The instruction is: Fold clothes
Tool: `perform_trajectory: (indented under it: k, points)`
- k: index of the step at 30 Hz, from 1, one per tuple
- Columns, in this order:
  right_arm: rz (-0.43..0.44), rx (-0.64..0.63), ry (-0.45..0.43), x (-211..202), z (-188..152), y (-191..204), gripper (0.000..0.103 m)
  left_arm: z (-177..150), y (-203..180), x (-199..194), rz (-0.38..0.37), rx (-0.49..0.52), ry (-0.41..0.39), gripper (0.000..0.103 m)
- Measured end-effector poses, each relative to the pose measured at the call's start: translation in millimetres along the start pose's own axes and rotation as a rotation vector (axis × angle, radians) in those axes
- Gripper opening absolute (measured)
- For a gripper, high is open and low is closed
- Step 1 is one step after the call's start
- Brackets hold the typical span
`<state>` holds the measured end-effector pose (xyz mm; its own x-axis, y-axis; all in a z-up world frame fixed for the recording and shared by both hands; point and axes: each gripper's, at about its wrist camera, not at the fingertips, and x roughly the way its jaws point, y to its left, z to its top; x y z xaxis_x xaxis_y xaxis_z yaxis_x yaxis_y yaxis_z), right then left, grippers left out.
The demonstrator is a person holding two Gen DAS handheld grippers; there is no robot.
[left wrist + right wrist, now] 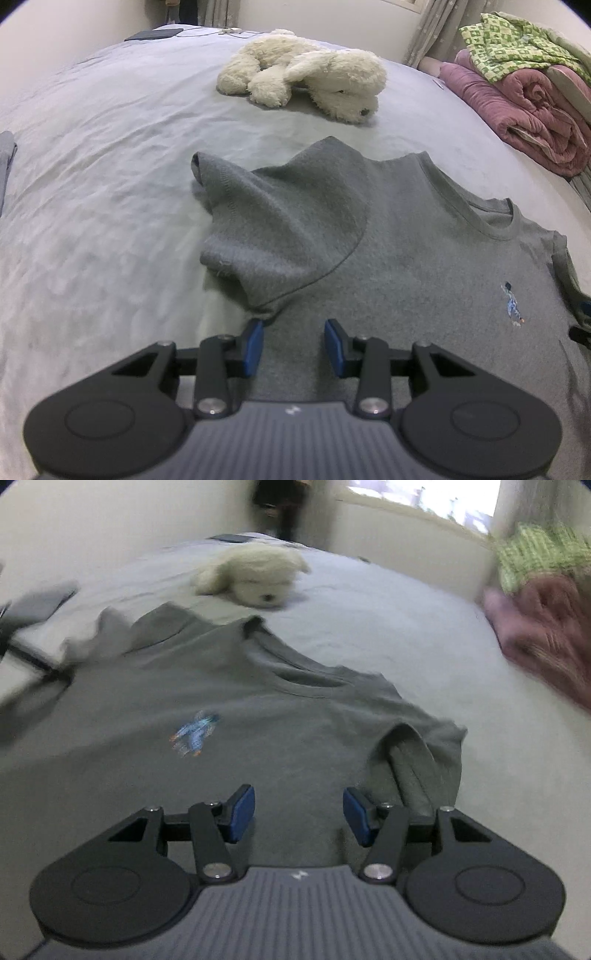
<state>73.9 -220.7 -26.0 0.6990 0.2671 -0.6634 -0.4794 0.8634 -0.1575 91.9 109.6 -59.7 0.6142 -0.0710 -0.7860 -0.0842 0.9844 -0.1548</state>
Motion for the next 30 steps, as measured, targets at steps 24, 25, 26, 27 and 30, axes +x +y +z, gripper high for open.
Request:
perform_trajectory:
  k: [24,25,26,27,30]
  points:
    - [-0.122,0.296,0.048,-2.2,-26.9,-75.8,0.002,-1.5,-5.1,1.2,0.011,0.033,0.001,0.042]
    - [-0.124,0.318,0.050,-0.6,-28.6,-79.4,0.007,-1.6,-5.3,1.2,0.011,0.033,0.001,0.042]
    - [-0.126,0.341,0.052,1.0,-30.4,-83.1,0.017,-1.6,-5.4,1.2,0.011,0.033,0.001,0.043]
    - [-0.129,0.363,0.053,2.5,-32.1,-86.7,0.030,-1.6,-5.5,1.3,0.012,0.034,0.001,0.043]
    - [-0.135,0.430,0.058,7.3,-37.3,-97.7,0.049,-1.7,-5.3,1.4,0.011,0.038,0.001,0.044]
